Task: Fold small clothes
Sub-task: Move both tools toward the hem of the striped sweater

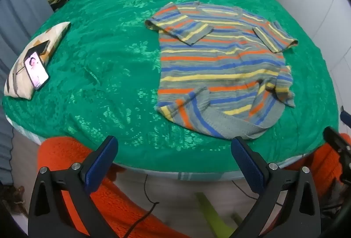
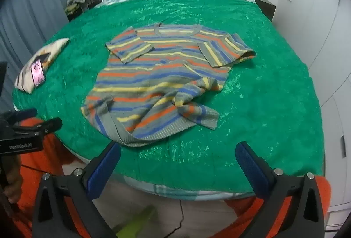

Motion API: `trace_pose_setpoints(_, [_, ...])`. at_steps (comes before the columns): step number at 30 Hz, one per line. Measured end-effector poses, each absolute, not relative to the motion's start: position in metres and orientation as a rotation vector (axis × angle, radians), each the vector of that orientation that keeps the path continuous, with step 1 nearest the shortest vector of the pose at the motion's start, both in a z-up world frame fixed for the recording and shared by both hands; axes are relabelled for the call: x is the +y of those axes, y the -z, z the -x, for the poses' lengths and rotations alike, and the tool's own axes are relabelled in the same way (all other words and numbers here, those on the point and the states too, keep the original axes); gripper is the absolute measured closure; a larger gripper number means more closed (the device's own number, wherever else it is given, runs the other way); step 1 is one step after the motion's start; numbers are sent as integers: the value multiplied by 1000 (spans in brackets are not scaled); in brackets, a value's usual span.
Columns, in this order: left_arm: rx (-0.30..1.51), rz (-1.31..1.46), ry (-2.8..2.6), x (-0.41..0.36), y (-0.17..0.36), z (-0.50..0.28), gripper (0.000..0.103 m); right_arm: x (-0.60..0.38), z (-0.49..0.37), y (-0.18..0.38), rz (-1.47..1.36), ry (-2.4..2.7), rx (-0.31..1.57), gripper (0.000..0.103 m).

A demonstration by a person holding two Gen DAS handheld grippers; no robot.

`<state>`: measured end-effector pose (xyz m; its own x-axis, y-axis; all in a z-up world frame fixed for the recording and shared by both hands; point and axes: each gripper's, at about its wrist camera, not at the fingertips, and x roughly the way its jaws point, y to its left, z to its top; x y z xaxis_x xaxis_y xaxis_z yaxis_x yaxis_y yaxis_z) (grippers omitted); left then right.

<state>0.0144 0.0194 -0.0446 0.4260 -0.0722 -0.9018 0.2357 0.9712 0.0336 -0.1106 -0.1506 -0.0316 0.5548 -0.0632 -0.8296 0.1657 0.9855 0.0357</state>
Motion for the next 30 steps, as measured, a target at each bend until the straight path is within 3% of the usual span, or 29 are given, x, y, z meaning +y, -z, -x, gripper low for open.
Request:
trace_pose_setpoints(10, [1140, -57, 134, 62, 51, -44, 0, -187, 123, 16, -174, 260, 880, 0])
trace_pose_setpoints(20, [1153, -154, 221, 24, 64, -55, 1, -199, 97, 60, -94, 264, 1088, 0])
trace_pose_setpoints(30, [1086, -179, 251, 3, 33, -41, 1, -190, 105, 34, -150, 235, 1060, 0])
